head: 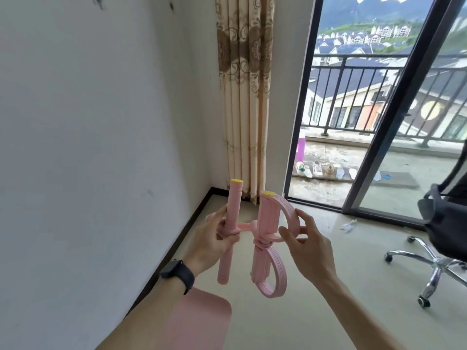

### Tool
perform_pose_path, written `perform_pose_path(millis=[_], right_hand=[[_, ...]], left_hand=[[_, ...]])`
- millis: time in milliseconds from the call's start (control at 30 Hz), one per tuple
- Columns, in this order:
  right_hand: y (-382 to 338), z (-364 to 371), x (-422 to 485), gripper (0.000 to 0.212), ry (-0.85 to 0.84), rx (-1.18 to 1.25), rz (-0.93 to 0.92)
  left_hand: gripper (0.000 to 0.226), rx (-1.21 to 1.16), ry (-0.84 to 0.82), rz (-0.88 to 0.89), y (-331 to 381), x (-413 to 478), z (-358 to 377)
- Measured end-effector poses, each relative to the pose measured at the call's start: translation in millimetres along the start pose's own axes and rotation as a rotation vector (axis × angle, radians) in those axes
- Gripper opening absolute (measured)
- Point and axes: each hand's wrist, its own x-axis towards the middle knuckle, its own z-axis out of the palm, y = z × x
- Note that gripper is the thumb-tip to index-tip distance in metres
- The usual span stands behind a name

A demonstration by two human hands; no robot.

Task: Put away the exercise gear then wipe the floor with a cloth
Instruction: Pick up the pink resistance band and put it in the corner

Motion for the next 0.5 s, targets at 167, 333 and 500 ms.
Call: perform_pose_path(millis=[167,333,500], right_hand=[[37.2,38.1,97.4,0.055,-0.044,0.04,0.084],[65.1,73.8,206.3,0.046,-0.128,0.079,0.16],[85.0,110.5,314.0,0.04,-0.285,0.09,0.268]], left_hand=[[0.081,0.075,-0.045,-0.025,-38.9,92.9,34.0],[0.068,0.105,-0.073,-0.1,-65.0,189.2,62.8],[0.068,0.169,-0.139,-0.232,-92.6,274.2,86.7]])
